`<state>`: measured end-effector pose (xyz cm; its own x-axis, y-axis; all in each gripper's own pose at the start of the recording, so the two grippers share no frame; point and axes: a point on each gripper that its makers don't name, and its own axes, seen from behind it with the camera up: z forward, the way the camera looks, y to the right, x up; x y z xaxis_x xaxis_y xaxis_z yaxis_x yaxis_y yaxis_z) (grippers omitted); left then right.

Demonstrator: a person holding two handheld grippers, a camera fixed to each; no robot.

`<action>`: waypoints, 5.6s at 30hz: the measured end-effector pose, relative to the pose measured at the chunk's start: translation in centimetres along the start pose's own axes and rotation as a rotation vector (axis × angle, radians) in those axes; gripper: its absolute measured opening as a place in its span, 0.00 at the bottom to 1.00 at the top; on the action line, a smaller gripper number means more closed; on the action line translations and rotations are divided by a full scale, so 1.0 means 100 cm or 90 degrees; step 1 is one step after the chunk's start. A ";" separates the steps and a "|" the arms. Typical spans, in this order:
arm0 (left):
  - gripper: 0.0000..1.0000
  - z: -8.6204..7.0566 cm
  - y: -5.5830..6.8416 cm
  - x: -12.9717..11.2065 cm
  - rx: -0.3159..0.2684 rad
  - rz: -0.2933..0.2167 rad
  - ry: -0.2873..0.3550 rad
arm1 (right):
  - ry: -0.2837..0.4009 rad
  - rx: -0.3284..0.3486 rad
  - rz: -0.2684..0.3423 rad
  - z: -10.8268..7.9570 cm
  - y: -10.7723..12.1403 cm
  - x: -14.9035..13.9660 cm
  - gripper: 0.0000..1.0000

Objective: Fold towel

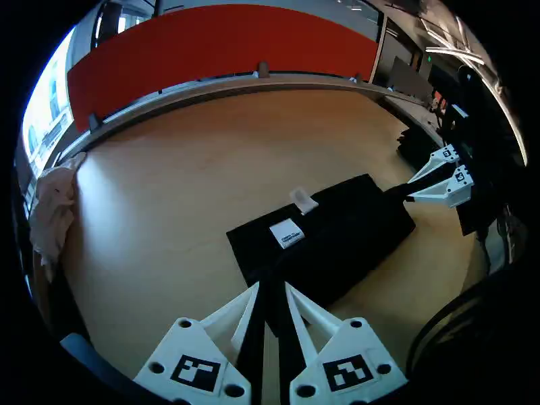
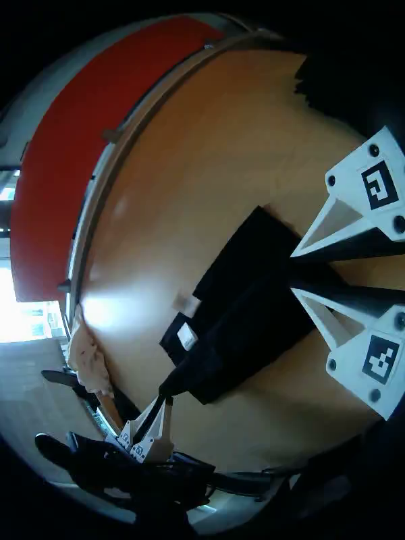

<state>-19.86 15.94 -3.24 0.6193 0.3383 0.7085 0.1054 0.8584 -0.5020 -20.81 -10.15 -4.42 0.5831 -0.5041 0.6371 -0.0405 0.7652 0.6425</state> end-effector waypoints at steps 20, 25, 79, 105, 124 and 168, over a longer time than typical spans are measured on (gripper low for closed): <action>0.12 0.035 -0.015 -0.006 0.035 -0.001 -0.008 | -0.029 -0.042 -0.004 0.023 0.020 -0.019 0.46; 0.12 0.036 -0.015 -0.006 0.037 0.004 -0.010 | -0.028 -0.052 -0.004 0.024 0.025 -0.017 0.52; 0.87 0.028 -0.052 0.020 0.111 0.021 0.008 | 0.033 -0.125 -0.013 0.019 0.065 0.027 0.78; 0.87 -0.020 -0.016 -0.037 0.103 -0.036 0.009 | 0.058 -0.110 0.019 -0.026 0.003 -0.009 0.83; 0.87 -0.034 -0.019 -0.044 0.122 -0.055 0.021 | 0.054 -0.109 0.019 -0.031 -0.003 -0.017 0.83; 0.87 -0.078 -0.037 -0.097 0.196 -0.165 0.018 | -0.027 -0.035 -0.034 0.002 -0.011 -0.067 0.68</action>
<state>-20.20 6.46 -12.16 0.6241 0.0878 0.7764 0.0253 0.9909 -0.1324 -24.84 -7.69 -9.31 0.5478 -0.5603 0.6212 0.0343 0.7570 0.6525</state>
